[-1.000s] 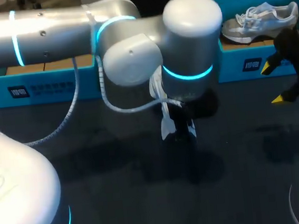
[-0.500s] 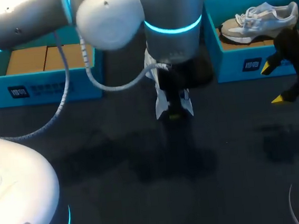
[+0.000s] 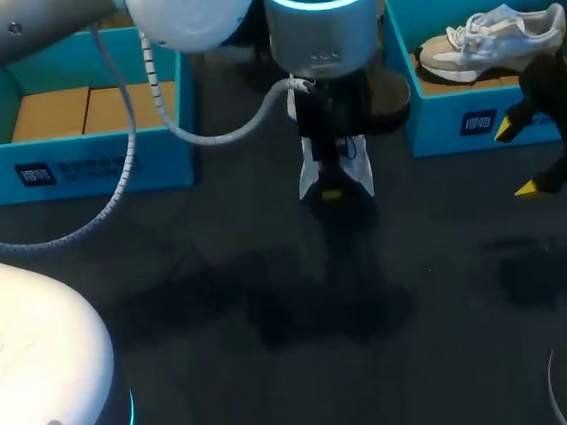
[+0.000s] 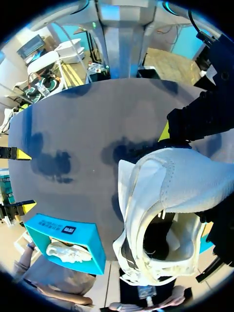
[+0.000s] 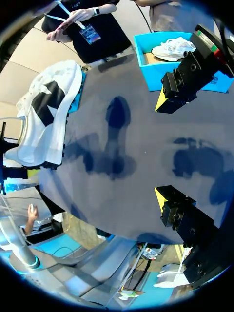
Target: Take the shoe out of the shoebox, open the shoe tongue, remove and reinsert the insole, then place the shoe into the shoebox
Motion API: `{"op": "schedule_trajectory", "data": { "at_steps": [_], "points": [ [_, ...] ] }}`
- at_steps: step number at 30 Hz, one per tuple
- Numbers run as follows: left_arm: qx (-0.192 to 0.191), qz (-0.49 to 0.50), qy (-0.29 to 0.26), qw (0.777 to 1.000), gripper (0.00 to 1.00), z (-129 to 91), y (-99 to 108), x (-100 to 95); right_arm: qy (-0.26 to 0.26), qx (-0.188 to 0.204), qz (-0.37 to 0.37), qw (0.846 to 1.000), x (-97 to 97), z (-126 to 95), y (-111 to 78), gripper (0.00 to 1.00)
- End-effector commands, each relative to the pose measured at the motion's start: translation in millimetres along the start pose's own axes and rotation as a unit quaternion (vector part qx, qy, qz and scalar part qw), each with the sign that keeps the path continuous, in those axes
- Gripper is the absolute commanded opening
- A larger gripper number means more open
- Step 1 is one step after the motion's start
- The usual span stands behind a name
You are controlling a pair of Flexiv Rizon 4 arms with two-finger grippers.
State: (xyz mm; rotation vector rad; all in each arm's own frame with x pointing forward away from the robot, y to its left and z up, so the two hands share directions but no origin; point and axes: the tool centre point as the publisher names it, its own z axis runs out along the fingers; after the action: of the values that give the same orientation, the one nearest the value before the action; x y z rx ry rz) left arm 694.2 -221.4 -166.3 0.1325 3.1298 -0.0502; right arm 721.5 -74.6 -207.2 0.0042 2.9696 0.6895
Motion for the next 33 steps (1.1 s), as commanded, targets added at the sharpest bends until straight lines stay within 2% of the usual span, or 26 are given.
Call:
{"op": "schedule_trajectory", "data": {
  "at_steps": [1,6,17,28,31,33],
  "points": [
    [0.007,0.016,-0.004,1.0,0.0,-2.4,8.7,-1.9,0.0,0.001,0.0,1.0,0.1,0.9,-0.3,1.0],
    [0.022,0.038,-0.002,0.999,0.0,-1.8,22.1,-8.8,0.0,0.001,0.0,1.0,0.1,0.9,-0.3,1.0],
    [0.042,0.062,0.009,0.997,0.0,-5.5,81.2,-38.4,0.0,0.001,0.0,1.0,0.1,0.9,-0.3,1.0],
    [0.07,0.056,0.0,0.996,0.0,-18.5,157.3,-73.4,0.0,0.001,0.0,1.0,0.1,0.9,-0.3,1.0],
    [0.073,0.054,0.016,0.996,0.0,-20.4,177.2,-85.0,0.0,0.001,0.0,1.0,0.1,0.9,-0.3,1.0],
    [0.069,0.052,0.007,0.996,0.0,-21.3,191.6,-91.6,0.0,0.001,0.0,1.0,0.1,0.9,-0.3,1.0]
  ]
}}
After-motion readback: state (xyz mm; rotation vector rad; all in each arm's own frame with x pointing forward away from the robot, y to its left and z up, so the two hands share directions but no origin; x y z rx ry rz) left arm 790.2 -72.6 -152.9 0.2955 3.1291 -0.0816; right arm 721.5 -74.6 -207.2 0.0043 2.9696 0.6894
